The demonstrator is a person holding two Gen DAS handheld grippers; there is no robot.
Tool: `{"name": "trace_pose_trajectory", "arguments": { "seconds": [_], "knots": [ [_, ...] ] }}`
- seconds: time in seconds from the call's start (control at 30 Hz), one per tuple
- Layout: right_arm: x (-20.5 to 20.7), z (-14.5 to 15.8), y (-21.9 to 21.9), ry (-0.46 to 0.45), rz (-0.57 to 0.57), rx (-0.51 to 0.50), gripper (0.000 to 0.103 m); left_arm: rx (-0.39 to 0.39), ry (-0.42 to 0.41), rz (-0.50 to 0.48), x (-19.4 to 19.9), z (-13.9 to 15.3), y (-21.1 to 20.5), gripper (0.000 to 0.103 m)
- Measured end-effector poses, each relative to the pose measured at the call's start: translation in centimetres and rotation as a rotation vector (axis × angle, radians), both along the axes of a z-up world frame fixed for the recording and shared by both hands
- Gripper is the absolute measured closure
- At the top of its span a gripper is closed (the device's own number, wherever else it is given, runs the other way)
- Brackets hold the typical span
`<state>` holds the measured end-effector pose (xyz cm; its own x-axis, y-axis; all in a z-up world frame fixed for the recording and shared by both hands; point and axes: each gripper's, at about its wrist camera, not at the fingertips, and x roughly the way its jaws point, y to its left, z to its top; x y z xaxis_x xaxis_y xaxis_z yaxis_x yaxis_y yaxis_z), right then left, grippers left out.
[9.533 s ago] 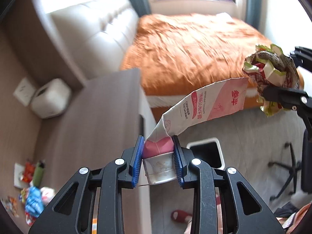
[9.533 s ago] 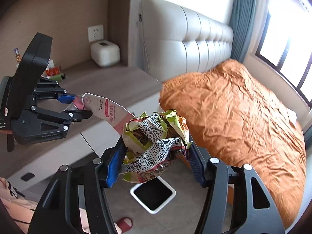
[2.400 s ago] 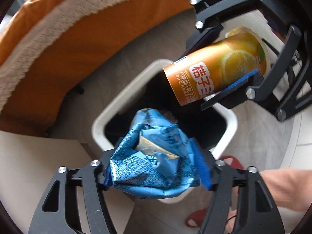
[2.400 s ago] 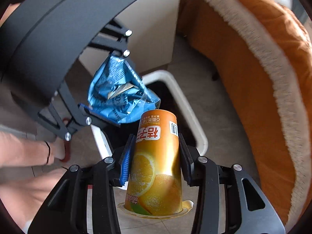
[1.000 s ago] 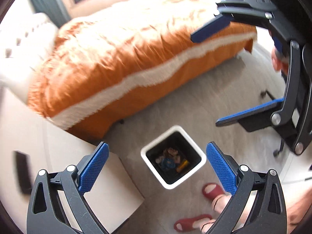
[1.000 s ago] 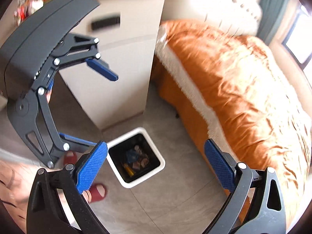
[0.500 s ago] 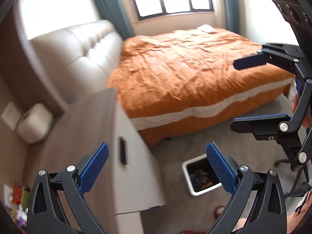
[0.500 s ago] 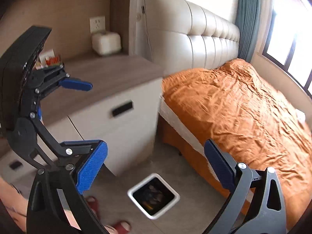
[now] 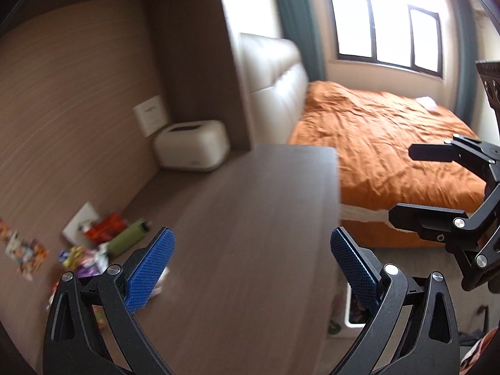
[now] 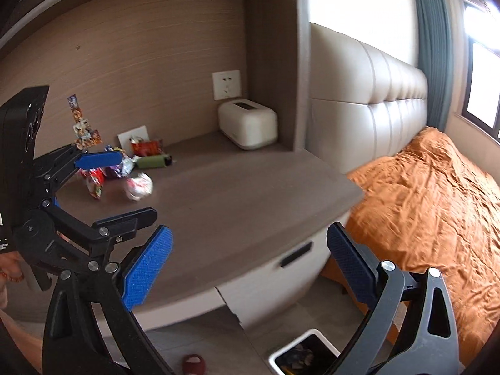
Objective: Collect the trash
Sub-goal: 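Move both open tools back toward the desk, then grasp the red snack wrapper with the left tool while the right tool grasps the clear plastic bag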
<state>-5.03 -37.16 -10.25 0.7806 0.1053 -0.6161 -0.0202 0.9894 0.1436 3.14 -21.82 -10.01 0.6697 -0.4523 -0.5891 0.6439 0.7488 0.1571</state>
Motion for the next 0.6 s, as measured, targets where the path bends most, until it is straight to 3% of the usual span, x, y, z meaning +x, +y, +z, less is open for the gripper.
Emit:
{"name": "trace_pose_trajectory", "arguments": {
  "seconds": [0.3, 0.6],
  "knots": [
    [6.1, 0.7, 7.2, -0.035, 0.152, 0.009, 0.004, -0.023, -0.017, 0.233, 3.7, 1.2, 9.5, 0.005],
    [11.2, 0.7, 13.5, -0.034, 0.273, 0.024, 0.004, -0.019, -0.019, 0.369, 6.5, 0.6, 16.1, 0.005]
  ]
}}
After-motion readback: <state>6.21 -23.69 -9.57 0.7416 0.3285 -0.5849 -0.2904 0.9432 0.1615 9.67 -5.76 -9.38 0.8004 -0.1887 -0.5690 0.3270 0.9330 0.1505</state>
